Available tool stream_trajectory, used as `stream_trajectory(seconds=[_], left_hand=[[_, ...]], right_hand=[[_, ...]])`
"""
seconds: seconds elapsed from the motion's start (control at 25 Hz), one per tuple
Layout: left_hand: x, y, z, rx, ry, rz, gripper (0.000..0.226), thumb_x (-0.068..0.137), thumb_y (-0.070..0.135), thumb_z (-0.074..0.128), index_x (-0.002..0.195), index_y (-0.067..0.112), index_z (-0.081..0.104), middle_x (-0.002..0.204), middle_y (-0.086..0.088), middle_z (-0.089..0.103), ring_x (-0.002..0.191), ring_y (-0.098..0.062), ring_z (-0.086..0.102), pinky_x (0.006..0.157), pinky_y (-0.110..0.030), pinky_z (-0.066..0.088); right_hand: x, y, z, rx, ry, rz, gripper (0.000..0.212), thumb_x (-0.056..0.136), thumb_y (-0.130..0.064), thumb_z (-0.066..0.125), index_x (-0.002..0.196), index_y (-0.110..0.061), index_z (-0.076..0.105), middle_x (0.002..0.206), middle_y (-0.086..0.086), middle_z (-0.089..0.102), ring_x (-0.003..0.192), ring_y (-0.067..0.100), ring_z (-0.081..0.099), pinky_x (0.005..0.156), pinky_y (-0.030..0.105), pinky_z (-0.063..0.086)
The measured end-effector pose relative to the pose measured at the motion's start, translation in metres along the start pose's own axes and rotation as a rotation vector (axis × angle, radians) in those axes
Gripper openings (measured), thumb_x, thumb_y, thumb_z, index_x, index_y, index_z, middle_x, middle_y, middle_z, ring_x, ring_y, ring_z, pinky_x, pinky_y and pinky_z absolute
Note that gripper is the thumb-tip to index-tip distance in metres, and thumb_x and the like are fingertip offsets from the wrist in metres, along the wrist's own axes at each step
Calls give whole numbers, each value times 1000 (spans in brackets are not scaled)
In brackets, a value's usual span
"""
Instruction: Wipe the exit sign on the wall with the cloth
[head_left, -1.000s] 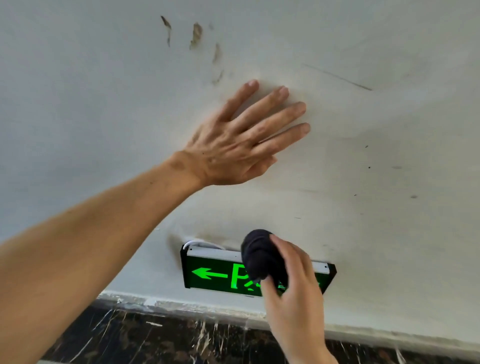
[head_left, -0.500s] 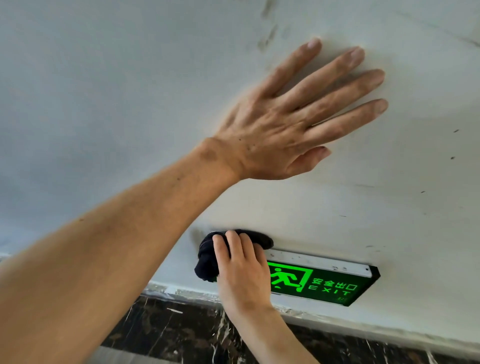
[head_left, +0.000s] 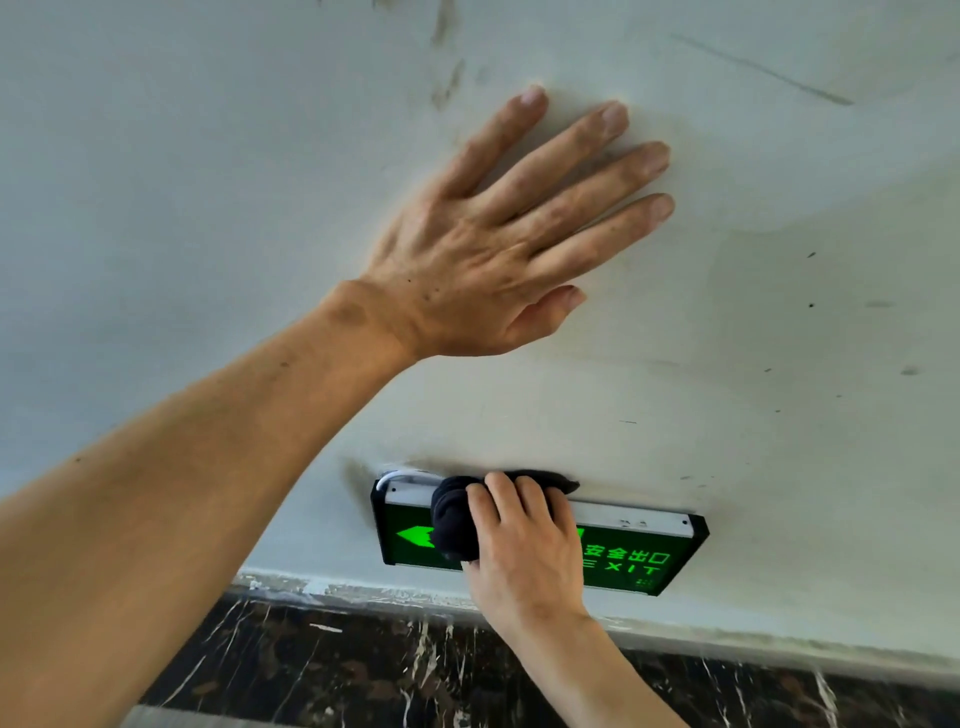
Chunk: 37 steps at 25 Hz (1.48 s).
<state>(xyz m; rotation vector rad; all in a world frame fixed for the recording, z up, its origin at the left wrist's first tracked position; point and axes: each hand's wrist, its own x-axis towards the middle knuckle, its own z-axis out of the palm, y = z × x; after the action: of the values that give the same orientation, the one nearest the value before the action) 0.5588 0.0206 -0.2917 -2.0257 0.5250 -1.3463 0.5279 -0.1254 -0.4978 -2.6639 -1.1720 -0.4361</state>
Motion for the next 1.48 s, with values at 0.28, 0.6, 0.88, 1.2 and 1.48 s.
stream_trajectory(seconds=[0.28,0.6,0.88,1.2,1.48], left_hand=[[-4,0,5,41,-1,-5,59,93,35,52,147,12,45,150,-10,44,138,-37,41,111,-58,26],[-5,0,6,35,14,-10,62,91,35,56,147,12,44,150,-10,45,139,-36,38,110,-58,28],[-5,1,8,47,23,-9,61,91,36,56,147,12,44,150,-9,44,138,-36,38,111,-58,25],[-5,2,9,63,19,-11,61,92,37,56,147,13,44,150,-9,43,139,-36,36,114,-56,21],[-5,2,9,80,6,-12,62,91,38,56,147,13,45,151,-9,41,139,-36,36,113,-58,23]], right_hand=[[-21,53,-16,-28,-18,110,44,58,-45,73,96,-25,66,101,-5,63,97,27,58,100,46,45],[-36,103,-27,8,-105,221,50,54,-36,80,101,-27,66,104,-7,61,87,24,60,71,37,58],[-37,113,-29,18,-90,374,39,61,-29,81,97,-22,67,104,-3,64,86,29,60,73,37,54],[-63,128,-26,103,-128,98,46,43,-18,84,83,-27,64,91,-9,60,74,17,58,64,28,54],[-83,142,-34,154,-149,-50,38,48,-16,72,81,-30,58,92,-12,57,79,13,54,69,18,41]])
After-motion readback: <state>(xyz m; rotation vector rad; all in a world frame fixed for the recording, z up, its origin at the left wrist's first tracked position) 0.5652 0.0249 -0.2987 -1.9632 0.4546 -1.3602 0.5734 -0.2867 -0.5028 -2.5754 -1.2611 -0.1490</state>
